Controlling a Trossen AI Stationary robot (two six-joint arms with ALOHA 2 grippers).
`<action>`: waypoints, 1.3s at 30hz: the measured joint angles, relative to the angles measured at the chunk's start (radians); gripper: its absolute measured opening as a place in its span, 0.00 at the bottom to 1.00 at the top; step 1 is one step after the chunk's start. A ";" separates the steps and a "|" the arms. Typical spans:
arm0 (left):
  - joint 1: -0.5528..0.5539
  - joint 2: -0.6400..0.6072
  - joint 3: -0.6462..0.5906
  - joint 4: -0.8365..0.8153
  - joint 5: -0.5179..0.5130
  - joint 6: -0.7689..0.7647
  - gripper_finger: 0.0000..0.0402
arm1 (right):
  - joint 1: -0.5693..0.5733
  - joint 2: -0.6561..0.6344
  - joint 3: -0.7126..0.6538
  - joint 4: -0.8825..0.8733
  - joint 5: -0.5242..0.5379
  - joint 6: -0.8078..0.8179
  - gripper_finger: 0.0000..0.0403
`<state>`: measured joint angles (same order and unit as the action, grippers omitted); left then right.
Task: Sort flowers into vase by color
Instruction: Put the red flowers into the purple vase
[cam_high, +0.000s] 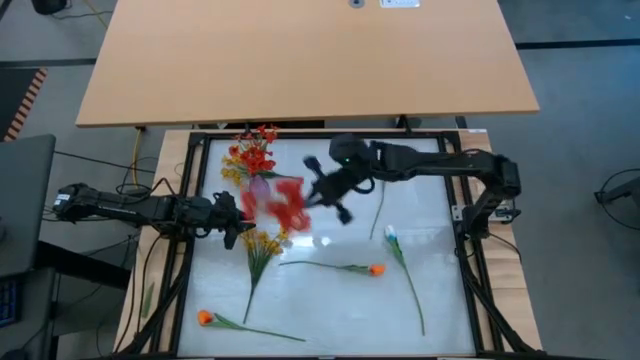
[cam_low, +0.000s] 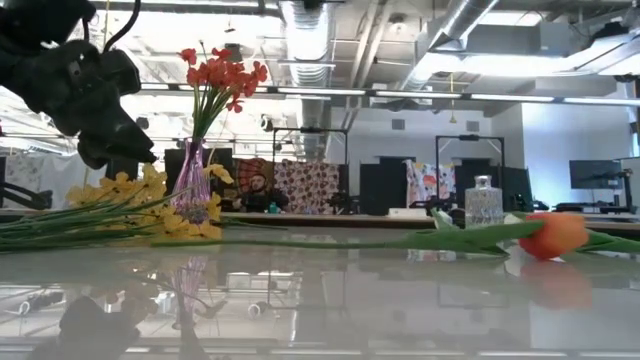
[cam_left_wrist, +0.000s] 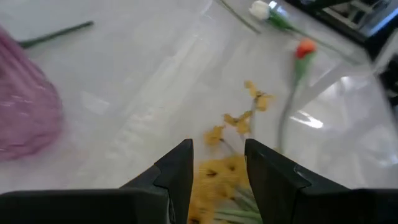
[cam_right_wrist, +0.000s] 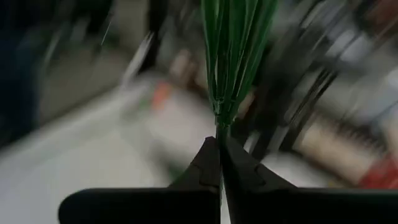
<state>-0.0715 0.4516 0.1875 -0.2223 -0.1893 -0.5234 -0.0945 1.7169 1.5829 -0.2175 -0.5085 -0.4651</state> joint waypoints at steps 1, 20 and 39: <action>0.000 0.000 0.000 -0.006 -0.020 0.012 0.33 | 0.007 0.020 0.000 0.138 0.006 0.062 0.06; 0.000 -0.153 0.168 -0.164 -0.140 0.192 0.33 | 0.094 0.448 0.001 0.996 0.677 0.271 0.06; 0.000 -0.157 0.295 -0.314 -0.344 0.386 0.33 | 0.060 0.597 0.108 1.072 0.925 0.144 0.06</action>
<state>-0.0711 0.2943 0.4828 -0.5361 -0.5331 -0.1378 -0.0344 2.3135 1.6905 0.8550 0.4169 -0.3214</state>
